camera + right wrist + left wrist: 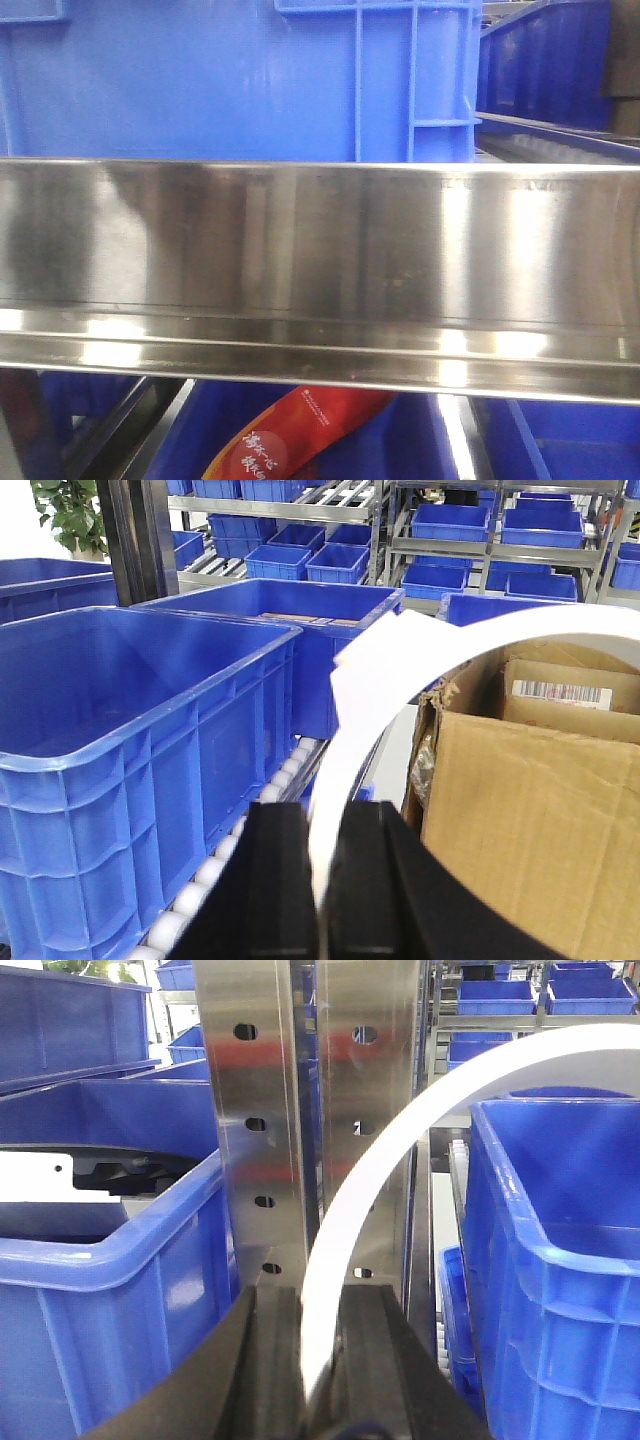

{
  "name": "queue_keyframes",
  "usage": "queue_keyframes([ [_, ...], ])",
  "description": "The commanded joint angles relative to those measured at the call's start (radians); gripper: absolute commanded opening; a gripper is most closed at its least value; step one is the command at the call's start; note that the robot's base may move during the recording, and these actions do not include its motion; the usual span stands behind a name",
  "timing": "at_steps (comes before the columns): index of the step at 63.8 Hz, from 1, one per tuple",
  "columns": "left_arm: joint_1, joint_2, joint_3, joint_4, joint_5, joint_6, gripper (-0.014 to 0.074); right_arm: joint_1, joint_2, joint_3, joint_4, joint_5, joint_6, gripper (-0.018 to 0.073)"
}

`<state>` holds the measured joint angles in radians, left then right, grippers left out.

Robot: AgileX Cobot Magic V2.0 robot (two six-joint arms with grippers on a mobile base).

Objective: Grab PVC pipe and place in blue bin

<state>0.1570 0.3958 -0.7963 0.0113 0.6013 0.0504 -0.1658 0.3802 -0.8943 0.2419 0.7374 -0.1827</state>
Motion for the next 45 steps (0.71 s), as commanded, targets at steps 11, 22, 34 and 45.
queue_keyframes([
  [11,0.000,-0.002,-0.002,-0.001,-0.030,-0.008,-0.0111,0.001,-0.002,0.001,-0.001,-0.021,-0.005,-0.0168],
  [22,0.000,-0.002,-0.002,-0.003,-0.052,-0.008,-0.0111,0.001,-0.002,0.001,-0.001,-0.019,-0.005,-0.0168],
  [34,0.000,-0.002,-0.002,-0.003,-0.092,-0.008,-0.0111,0.001,-0.002,0.001,0.001,-0.019,-0.005,-0.0168],
  [45,0.000,-0.002,-0.002,-0.011,-0.123,-0.008,-0.0111,0.001,-0.002,0.001,0.043,-0.021,-0.005,-0.0168],
])
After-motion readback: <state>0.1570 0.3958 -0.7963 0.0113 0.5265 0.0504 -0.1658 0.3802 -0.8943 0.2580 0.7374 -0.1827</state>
